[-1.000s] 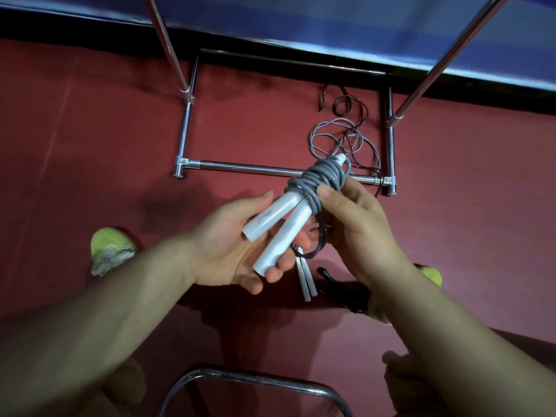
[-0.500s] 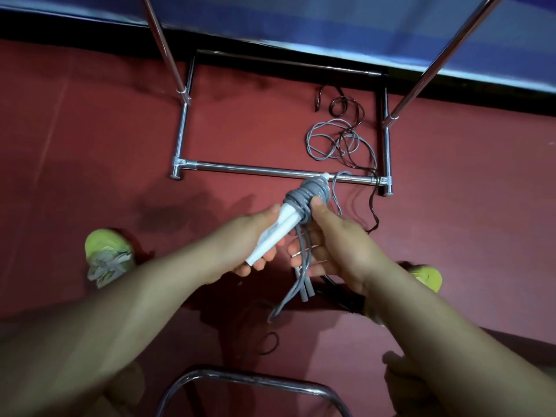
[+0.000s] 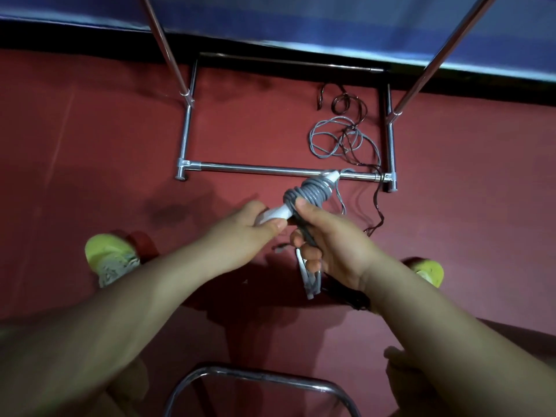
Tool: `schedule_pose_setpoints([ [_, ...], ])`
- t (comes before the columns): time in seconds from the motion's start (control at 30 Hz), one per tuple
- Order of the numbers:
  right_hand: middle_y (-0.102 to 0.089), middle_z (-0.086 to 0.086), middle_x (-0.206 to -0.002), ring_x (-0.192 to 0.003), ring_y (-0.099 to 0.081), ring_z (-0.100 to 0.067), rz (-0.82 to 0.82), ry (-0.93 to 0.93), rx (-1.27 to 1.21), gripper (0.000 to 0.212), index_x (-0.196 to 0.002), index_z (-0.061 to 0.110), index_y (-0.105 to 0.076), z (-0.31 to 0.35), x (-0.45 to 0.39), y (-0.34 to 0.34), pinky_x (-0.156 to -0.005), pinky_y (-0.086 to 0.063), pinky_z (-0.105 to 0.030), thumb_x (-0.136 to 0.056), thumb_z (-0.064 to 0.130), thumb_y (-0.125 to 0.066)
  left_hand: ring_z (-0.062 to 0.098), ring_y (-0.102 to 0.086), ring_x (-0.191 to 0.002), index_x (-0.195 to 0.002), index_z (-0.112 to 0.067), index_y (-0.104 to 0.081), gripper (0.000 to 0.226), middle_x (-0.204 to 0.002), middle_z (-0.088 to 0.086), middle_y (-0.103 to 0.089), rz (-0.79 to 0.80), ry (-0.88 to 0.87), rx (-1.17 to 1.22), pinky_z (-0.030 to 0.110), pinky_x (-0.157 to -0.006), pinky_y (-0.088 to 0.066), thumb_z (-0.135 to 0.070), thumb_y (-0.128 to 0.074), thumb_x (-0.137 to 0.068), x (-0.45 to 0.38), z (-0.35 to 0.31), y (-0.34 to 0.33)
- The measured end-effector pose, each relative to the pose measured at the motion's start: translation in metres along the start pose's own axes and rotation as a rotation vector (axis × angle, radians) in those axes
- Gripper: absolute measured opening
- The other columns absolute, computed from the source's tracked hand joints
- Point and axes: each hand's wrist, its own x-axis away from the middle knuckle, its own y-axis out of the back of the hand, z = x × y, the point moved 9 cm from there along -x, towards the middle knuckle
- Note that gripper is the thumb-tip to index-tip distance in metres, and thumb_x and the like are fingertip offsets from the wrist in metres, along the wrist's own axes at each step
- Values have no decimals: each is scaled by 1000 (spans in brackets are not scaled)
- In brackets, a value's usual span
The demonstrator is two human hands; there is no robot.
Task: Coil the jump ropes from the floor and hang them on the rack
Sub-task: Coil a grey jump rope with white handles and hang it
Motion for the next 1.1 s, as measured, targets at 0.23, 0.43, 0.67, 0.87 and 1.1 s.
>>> schedule_pose_setpoints([
  [0.23, -41, 3, -56, -41, -24, -8, -34, 90, 125, 34, -76, 12, -50, 7, 7, 6, -38, -21, -20, -95, 40, -49, 7, -50, -68, -93, -24, -54, 29, -82, -8, -55, 12, -48, 16, 22, -54, -34, -43, -69, -78, -5, 2, 1],
  [0.43, -42, 7, -51, -44, -27, -12, 34, 139, 111, 43, -74, 8, -45, 3, 15, 10, -40, -25, -20, -91, 48, -49, 11, -63, -75, -94, -21, -66, 50, -84, -2, -69, 403, 78, 290, 30, -72, -49, -57, -64, -61, -2, 9, -28],
  [0.67, -37, -3, -59, -46, -29, -14, 125, 227, -66, 33, -60, 18, -52, 15, 8, 5, -45, -17, -27, -75, 48, -52, 28, -69, -79, -100, -3, -73, 84, -94, 17, -70, 959, 189, 1126, 35, -58, -56, -74, -36, -73, 27, -13, -57],
  [0.87, -40, 6, -56, -47, -32, -9, 55, 263, 72, 40, -77, 12, -46, 21, 4, 11, -49, -24, -25, -76, 50, -37, 15, -46, -53, -98, -8, -73, 73, -75, 5, -55, 900, 151, 1164, 27, -52, -47, -68, -37, -76, 30, -21, -50],
  [1.1, -26, -18, -65, -60, -18, -19, -40, 301, 356, 56, -77, 7, -47, 34, 18, 6, -52, -17, -27, -91, 59, -31, 13, -36, -52, -89, -9, -66, 52, -62, 2, -54, 633, -20, 895, 24, -54, -36, -52, -38, -81, 15, -14, -42],
])
